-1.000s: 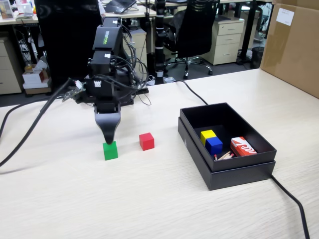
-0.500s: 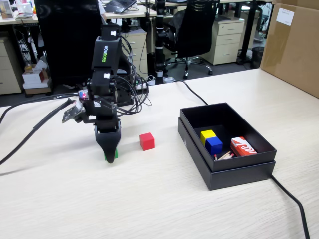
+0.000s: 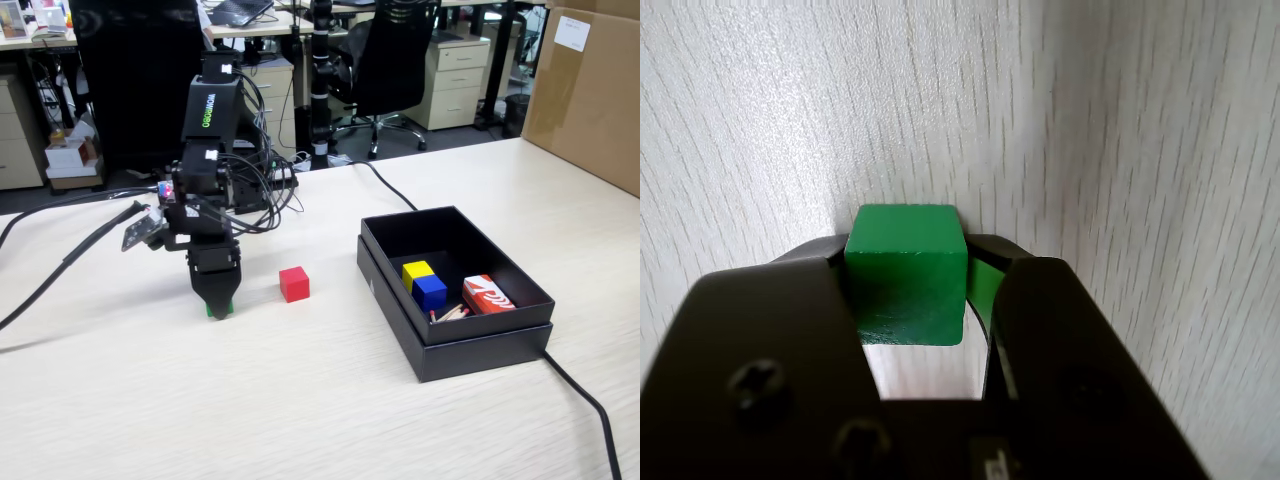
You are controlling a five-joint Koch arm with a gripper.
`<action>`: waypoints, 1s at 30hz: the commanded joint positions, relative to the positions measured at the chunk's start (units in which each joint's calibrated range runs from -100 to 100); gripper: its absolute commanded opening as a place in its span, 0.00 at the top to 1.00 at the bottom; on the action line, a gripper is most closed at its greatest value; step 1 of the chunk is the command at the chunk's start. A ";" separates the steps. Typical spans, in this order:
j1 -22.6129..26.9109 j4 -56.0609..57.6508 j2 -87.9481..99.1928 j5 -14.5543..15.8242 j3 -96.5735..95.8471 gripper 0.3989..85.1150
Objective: Put the green cube on top of the red cube
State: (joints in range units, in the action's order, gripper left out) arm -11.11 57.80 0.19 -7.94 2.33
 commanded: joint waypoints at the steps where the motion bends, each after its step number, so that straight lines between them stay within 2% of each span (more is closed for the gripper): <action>1: -0.29 -1.52 2.27 -0.10 2.84 0.97; 4: -0.10 -1.52 7.32 0.00 0.94 0.97; 9: 2.98 -1.43 31.53 1.03 -8.67 0.97; 10: 4.64 -1.00 38.65 1.76 -11.03 0.97; 15: 9.47 -0.65 48.86 4.64 -13.84 0.97; 23: 14.11 -0.57 44.96 9.18 -12.48 0.97; 30: 13.77 -1.08 37.38 10.11 -10.85 0.96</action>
State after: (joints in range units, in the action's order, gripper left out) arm 2.86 56.79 38.12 1.98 -13.65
